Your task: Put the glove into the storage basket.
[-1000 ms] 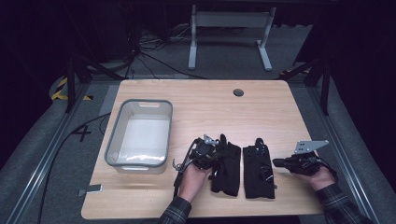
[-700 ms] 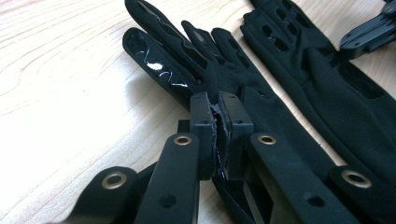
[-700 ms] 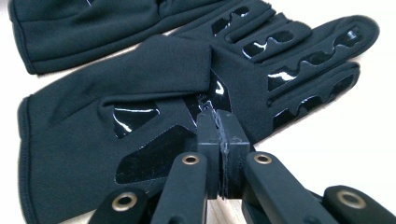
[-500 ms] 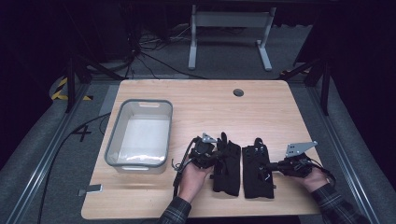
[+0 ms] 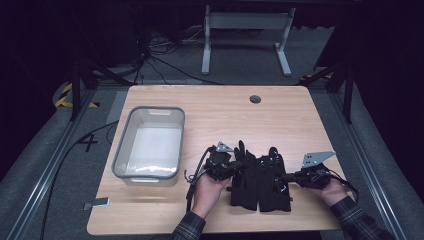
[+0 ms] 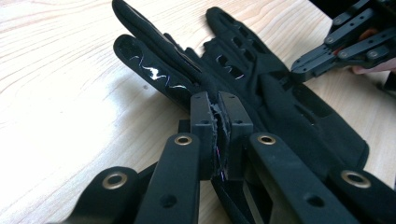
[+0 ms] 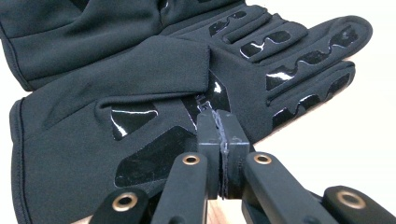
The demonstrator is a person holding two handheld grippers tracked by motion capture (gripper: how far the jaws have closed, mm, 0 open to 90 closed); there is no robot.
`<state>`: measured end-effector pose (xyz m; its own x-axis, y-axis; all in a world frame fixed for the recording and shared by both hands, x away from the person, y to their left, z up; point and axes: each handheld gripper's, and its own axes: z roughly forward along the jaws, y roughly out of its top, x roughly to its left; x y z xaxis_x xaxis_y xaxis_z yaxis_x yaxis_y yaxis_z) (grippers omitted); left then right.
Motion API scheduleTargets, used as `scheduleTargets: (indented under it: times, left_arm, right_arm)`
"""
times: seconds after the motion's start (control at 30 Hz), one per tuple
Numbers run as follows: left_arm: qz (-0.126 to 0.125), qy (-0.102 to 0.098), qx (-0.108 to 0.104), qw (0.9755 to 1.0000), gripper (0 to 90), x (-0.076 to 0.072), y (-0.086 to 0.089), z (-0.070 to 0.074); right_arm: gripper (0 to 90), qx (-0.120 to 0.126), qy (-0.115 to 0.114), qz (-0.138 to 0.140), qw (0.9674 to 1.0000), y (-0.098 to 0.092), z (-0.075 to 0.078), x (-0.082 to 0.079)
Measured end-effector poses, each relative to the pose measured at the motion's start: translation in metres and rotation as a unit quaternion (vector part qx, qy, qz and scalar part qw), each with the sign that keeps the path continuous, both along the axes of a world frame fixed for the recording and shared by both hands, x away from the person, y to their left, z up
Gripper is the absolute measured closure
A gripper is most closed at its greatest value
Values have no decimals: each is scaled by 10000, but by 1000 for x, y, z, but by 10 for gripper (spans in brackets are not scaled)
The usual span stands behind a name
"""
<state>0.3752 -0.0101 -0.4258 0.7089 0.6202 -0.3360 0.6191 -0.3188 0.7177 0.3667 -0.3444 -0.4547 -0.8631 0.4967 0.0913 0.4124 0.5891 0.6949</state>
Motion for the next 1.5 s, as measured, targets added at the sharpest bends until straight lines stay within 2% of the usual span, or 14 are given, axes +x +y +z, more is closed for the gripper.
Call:
scheduleTargets:
  times: [0.17, 0.33, 0.5, 0.8, 1.0, 1.07, 1.5]
  left_arm:
    - [-9, 29, -101, 9999, 861, 2, 0, 3]
    - [8, -1, -158, 9999, 861, 5, -2, 7]
    - [-31, -39, -245, 9997, 862, 9, -10, 13]
    - [-150, -81, -270, 9995, 862, 13, -27, 17]
    - [-215, -94, -235, 9994, 862, 17, -38, 16]
    - [-250, -100, -198, 9994, 863, 18, -41, 15]
    - [-448, -88, -105, 9989, 847, 22, -64, 5]
  right_arm:
    - [899, 26, 7, -2, 10000, 2, 0, 2]
    - [899, -48, -51, 58, 10000, 11, 0, 4]
    - [900, -31, -52, 91, 9999, 16, 0, 6]
    - [900, 0, 4, 129, 9999, 20, 0, 12]
    - [900, -68, -53, 236, 9997, 30, 0, 13]
    - [900, -7, -3, 264, 9997, 32, -1, 15]
    - [898, 15, 7, 303, 9995, 33, -1, 16]
